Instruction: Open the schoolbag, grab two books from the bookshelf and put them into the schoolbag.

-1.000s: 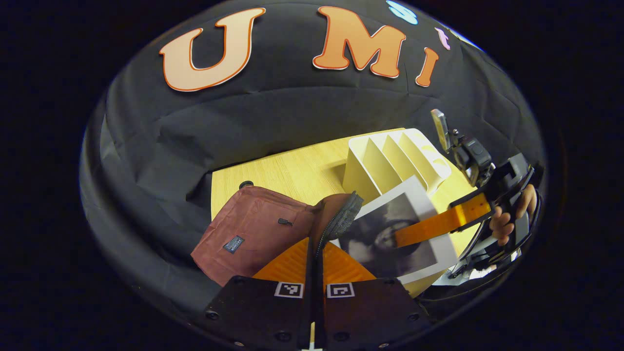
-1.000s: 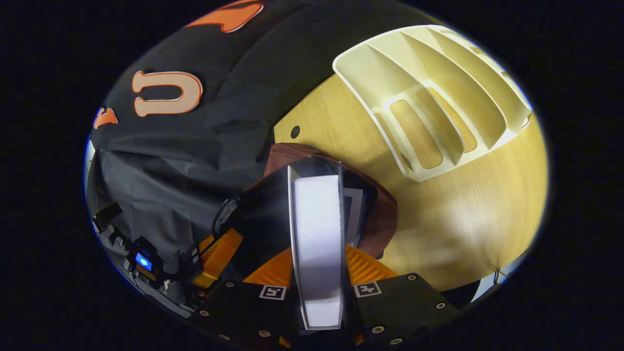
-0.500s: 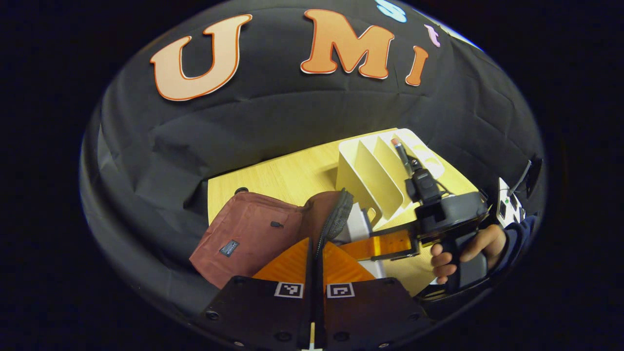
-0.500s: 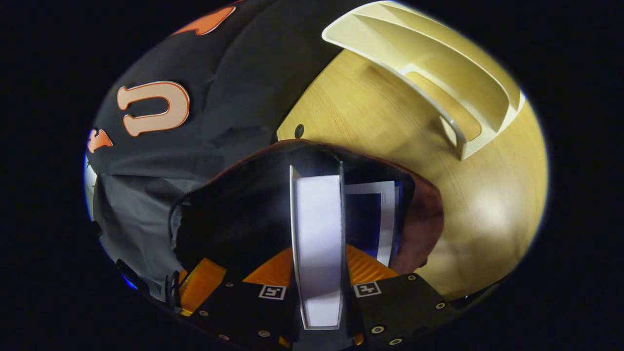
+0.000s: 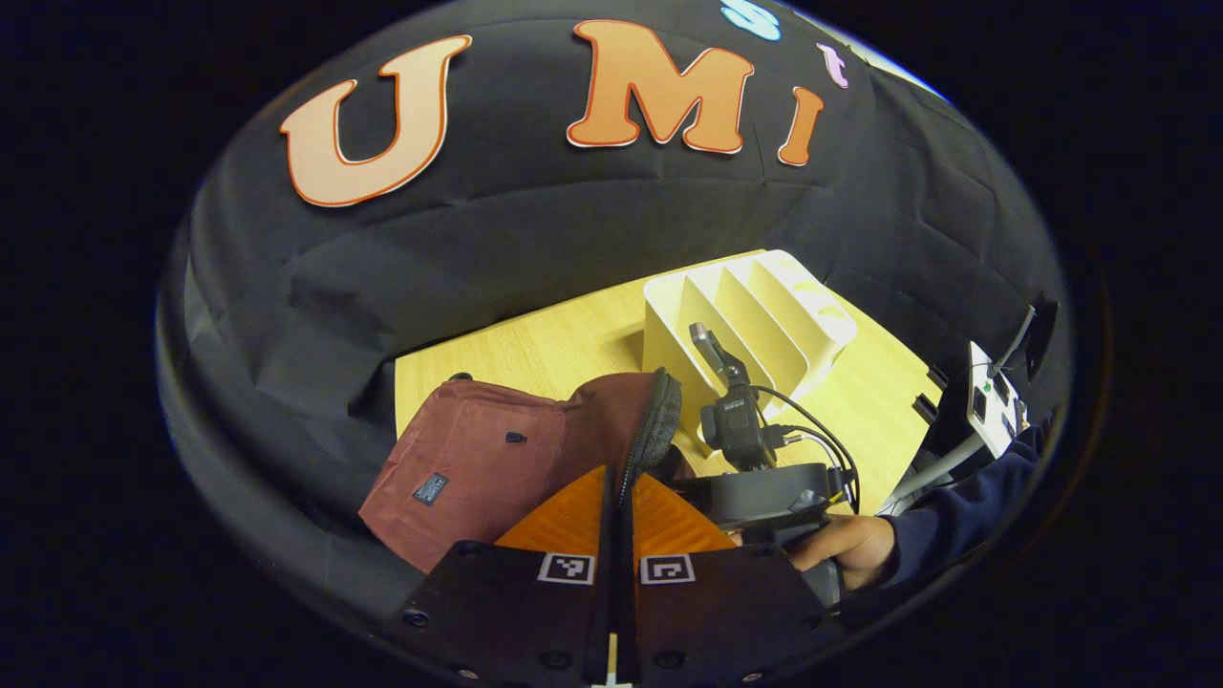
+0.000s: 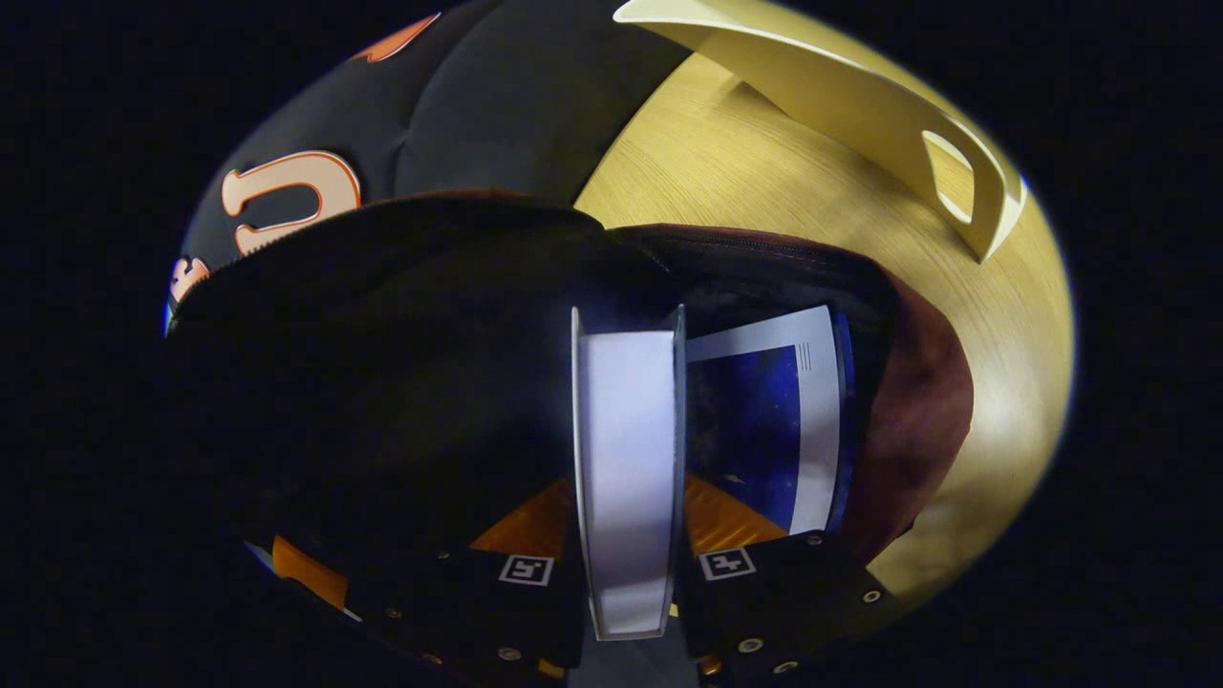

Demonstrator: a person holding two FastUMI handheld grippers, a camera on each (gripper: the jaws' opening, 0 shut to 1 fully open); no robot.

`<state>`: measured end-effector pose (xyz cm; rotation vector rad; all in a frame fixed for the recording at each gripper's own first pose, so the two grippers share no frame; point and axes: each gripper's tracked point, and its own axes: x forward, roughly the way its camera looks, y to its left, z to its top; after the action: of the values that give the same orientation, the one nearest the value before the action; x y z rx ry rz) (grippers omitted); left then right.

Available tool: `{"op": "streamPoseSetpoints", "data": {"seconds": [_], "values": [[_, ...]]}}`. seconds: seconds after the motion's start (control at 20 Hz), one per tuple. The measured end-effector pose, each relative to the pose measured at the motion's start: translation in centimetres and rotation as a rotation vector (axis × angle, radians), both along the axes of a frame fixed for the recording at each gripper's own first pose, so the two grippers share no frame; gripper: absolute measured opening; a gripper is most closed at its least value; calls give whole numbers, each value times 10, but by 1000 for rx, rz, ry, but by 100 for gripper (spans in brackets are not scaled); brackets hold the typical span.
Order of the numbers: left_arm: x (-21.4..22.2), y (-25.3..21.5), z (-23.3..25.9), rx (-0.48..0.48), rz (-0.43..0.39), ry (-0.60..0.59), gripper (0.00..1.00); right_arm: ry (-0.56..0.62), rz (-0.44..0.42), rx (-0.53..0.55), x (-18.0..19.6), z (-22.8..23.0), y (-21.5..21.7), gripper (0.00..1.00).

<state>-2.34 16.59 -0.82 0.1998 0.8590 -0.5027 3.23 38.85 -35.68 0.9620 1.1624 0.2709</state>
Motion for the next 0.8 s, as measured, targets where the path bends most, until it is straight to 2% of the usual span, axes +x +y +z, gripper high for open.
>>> {"op": "streamPoseSetpoints", "data": {"seconds": [0.1, 0.15, 0.2, 0.25, 0.35, 0.5, 0.55, 0.6, 0.7, 0.8], "values": [[0, 5, -3, -8, 17, 9, 4, -7, 41, -79, -3, -7, -8, 51], [-1, 4, -6, -14, 20, 11, 4, -5, 52, -100, -5, -3, -19, 45], [-2, 4, -8, -22, 20, 16, 4, -1, 57, -115, -6, -5, -24, 69], [-5, 2, -12, -33, 11, 23, 5, 7, 61, -127, -10, -4, -31, 80], [-10, -4, -16, -57, 1, 32, 8, -11, 55, -163, -9, 1, -52, 85], [-17, -12, -26, -94, 0, 54, 12, -44, 25, -200, -4, 15, -80, 86], [-19, -16, -30, -102, 7, 59, 20, -65, 17, -213, -1, 20, -90, 86], [-20, -19, -32, -107, 14, 62, 21, -85, 6, -227, 0, 26, -103, 86], [-24, -30, -38, -111, 27, 69, 28, -119, -4, -244, 2, 38, -124, 87], [-31, -33, -45, -87, 45, 70, 32, -130, 15, -230, -3, 49, -140, 87]]}}
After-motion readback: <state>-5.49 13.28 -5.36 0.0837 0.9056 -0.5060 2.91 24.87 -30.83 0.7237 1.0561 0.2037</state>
